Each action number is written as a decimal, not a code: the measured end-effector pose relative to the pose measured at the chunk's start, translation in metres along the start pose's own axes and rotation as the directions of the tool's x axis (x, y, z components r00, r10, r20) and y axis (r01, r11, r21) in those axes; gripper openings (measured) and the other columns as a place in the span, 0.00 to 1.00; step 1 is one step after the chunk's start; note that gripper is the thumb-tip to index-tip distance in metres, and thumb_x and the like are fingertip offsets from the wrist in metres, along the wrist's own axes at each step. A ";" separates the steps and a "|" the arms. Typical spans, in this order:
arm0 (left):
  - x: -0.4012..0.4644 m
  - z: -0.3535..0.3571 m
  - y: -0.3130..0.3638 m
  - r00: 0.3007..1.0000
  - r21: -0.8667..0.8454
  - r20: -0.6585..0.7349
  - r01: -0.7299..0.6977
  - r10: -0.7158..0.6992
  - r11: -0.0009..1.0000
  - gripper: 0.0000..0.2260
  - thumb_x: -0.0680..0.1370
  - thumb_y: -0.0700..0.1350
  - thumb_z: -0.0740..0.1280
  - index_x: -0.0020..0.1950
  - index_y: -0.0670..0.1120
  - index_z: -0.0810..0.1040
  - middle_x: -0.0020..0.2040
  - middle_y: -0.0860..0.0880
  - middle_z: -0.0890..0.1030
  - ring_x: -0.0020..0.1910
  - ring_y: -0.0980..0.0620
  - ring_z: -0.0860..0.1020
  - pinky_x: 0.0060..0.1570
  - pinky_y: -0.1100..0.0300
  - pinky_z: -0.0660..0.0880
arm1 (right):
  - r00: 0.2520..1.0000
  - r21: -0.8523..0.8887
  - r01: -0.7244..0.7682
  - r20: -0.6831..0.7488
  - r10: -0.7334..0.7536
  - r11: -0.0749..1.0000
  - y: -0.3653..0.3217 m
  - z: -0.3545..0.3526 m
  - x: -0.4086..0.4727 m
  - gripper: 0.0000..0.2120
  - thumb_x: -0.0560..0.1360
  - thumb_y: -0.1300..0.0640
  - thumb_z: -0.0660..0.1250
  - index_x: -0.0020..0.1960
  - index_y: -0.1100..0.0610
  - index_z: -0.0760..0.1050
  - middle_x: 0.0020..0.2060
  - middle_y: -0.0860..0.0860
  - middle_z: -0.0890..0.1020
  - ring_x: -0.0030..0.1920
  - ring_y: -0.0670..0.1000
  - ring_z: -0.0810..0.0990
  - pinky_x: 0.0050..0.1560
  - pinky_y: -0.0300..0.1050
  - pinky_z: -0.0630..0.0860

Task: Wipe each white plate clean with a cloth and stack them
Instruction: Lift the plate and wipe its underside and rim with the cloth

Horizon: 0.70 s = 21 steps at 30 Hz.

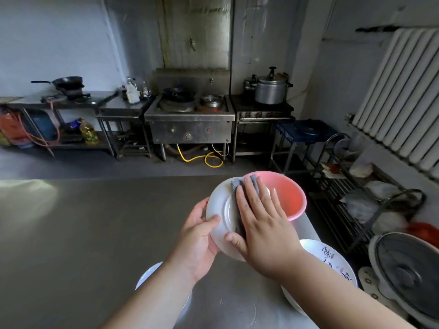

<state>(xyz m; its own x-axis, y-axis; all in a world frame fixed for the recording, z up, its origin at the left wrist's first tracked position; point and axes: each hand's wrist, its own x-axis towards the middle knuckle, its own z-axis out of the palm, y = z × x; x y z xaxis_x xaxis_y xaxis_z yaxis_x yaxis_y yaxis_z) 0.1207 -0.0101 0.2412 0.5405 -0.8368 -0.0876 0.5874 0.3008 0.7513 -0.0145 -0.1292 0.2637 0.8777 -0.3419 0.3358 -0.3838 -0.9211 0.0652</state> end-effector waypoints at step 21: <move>-0.006 -0.009 0.029 0.999 -0.032 -0.029 -0.041 0.040 0.999 0.25 0.78 0.35 0.67 0.74 0.46 0.73 0.68 0.38 0.81 0.64 0.37 0.82 0.51 0.45 0.83 | 0.989 0.125 0.063 -0.139 -0.045 0.990 -0.013 0.012 -0.008 0.44 0.83 0.29 0.49 0.83 0.64 0.57 0.84 0.58 0.55 0.85 0.60 0.50 0.81 0.63 0.59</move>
<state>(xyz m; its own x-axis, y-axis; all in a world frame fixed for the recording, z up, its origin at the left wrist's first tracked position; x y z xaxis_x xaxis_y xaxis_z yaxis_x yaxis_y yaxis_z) 0.1399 0.0083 0.2572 0.5806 -0.8106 -0.0764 0.5838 0.3491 0.7330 -0.0128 -0.1166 0.2485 0.8459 -0.2706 0.4595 -0.2891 -0.9568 -0.0314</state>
